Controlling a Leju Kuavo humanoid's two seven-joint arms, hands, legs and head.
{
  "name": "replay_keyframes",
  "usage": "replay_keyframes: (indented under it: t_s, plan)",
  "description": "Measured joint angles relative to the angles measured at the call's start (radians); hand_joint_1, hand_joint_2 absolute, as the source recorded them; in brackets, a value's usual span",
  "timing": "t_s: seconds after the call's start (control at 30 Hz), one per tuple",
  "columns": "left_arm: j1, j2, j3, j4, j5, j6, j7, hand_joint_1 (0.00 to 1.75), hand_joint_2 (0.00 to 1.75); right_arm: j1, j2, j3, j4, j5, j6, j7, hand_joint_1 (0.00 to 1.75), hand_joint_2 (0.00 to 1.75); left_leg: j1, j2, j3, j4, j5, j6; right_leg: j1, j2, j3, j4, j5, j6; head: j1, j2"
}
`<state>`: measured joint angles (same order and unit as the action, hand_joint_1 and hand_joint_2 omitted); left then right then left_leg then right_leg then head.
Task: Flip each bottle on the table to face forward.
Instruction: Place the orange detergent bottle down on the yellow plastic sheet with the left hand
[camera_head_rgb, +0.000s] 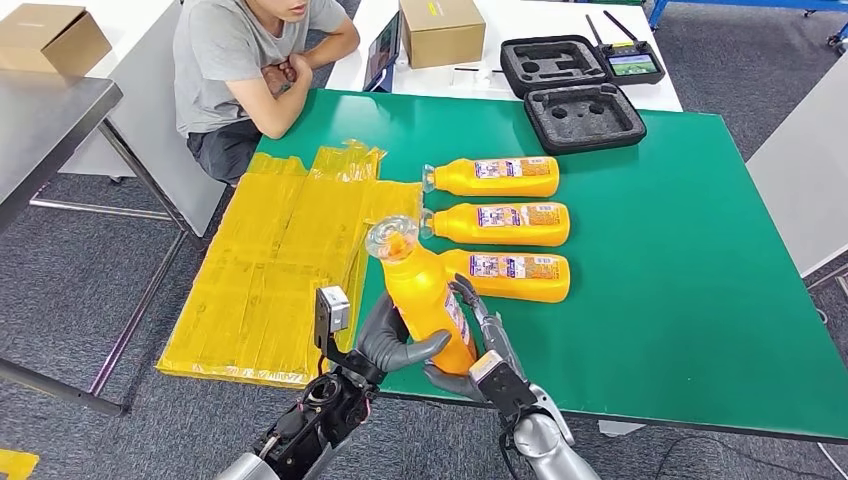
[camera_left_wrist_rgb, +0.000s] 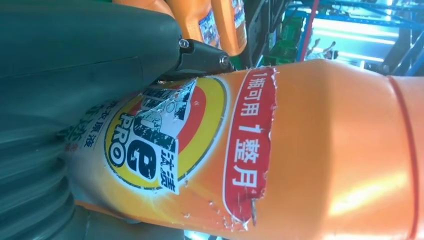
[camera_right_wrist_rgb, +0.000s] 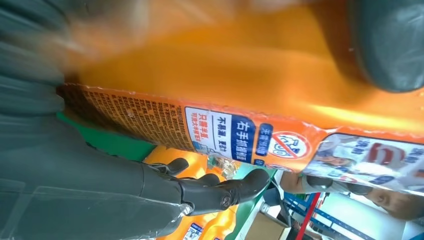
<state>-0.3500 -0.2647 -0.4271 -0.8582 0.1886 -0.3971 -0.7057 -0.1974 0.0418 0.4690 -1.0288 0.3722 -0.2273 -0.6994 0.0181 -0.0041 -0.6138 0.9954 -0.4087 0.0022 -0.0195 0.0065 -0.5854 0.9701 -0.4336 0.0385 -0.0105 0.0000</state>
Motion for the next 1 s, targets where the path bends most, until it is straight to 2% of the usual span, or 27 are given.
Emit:
replay_keyframes:
  t_s: [0.27, 0.63, 0.7, 0.8, 0.87, 1.0]
  plan:
    - [0.007, 0.002, 0.018, -0.029, -0.033, 0.017, 0.0, 1.75, 1.75, 0.017, 0.001, -0.008, -0.012, -0.023, -0.008, 0.0, 0.0, 1.75, 0.0, 0.0, 0.0, 0.0, 0.0, 0.0, 0.0, 0.0, 0.0, 0.0, 0.0, 0.0, 0.0, 0.0]
    - [0.012, 0.022, 0.044, -0.091, -0.092, 0.112, 0.0, 1.75, 1.75, 0.04, 0.005, -0.02, -0.028, -0.017, -0.015, 0.0, 0.0, 1.75, 0.0, 0.0, 0.0, 0.0, 0.0, 0.0, 0.0, 0.0, 0.0, 0.0, 0.0, 0.0, 0.0, 0.0]
    - [0.013, 0.028, 0.042, -0.109, -0.159, 0.207, 0.0, 1.75, 1.75, 0.041, 0.006, -0.022, -0.031, -0.012, -0.014, 0.0, 0.0, 1.75, 0.0, 0.0, 0.0, 0.0, 0.0, 0.0, 0.0, 0.0, 0.0, 0.0, 0.0, 0.0, 0.0, 0.0]
    - [0.001, 0.053, 0.02, -0.137, -0.321, 0.444, 0.0, 1.75, 1.75, 0.047, 0.007, -0.027, -0.039, -0.006, -0.013, 0.0, 0.0, 1.75, 0.0, 0.0, 0.0, 0.0, 0.0, 0.0, 0.0, 0.0, 0.0, 0.0, 0.0, 0.0, 0.0, 0.0]
    - [-0.017, 0.076, 0.006, -0.136, -0.411, 0.567, 0.002, 1.75, 1.75, 0.052, 0.007, -0.03, -0.045, -0.008, -0.011, 0.0, 0.0, 1.75, 0.0, 0.0, 0.0, 0.0, 0.0, 0.0, 0.0, 0.0, 0.0, 0.0, 0.0, 0.0, 0.0, 0.0]
    - [-0.062, 0.119, -0.008, -0.108, -0.619, 0.75, 0.071, 1.75, 1.75, 0.064, 0.006, -0.033, -0.056, -0.015, -0.008, 0.0, 0.0, 1.75, 0.001, 0.0, 0.0, 0.0, 0.0, 0.0, 0.001, 0.0, 0.0, 0.0, 0.0, 0.0, 0.0, 0.0]
